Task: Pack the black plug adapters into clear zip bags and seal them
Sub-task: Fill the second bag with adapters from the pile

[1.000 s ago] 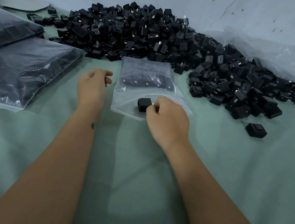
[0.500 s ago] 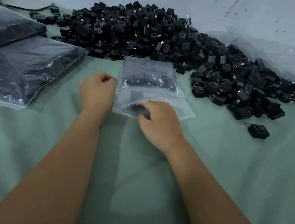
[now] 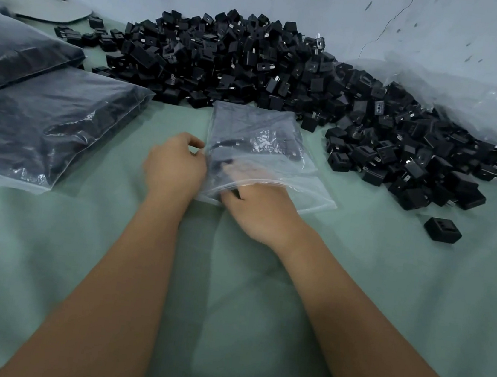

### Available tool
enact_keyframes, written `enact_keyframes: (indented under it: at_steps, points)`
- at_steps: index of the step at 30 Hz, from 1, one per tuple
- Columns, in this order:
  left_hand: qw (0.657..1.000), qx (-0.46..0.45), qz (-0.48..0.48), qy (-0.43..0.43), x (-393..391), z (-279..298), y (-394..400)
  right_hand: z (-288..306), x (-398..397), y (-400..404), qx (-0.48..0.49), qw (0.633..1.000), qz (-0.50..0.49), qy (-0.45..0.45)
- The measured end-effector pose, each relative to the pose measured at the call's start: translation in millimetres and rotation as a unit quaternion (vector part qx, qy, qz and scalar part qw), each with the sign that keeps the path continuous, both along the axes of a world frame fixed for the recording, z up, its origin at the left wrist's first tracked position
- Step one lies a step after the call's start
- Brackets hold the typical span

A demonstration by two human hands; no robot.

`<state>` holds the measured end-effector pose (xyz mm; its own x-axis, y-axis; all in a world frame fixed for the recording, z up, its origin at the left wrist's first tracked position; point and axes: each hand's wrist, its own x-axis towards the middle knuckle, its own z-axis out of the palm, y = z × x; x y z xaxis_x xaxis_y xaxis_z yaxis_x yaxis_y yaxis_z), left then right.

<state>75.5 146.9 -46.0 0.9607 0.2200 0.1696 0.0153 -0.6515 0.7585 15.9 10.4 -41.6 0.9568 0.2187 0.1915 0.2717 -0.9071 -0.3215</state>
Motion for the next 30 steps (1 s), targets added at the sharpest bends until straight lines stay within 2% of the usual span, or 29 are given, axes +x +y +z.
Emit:
enact_keyframes:
  at_steps: [7,11,18,26,30]
  points:
    - [1.000,0.002,0.012,-0.002,5,-2,0,1,15,8,-0.039,0.997,0.023,-0.065]
    - [1.000,-0.011,0.012,0.007,4,-1,-1,-6,17,10,-0.096,0.993,0.021,-0.073]
    - [1.000,-0.002,0.002,0.025,2,1,0,-12,10,7,-0.110,0.991,0.002,-0.074]
    - [0.999,0.022,-0.008,0.025,3,-2,-1,-13,24,10,-0.090,0.996,0.000,0.006]
    - [1.000,0.012,-0.001,0.020,3,-1,-1,-16,32,11,-0.109,0.994,0.000,0.010]
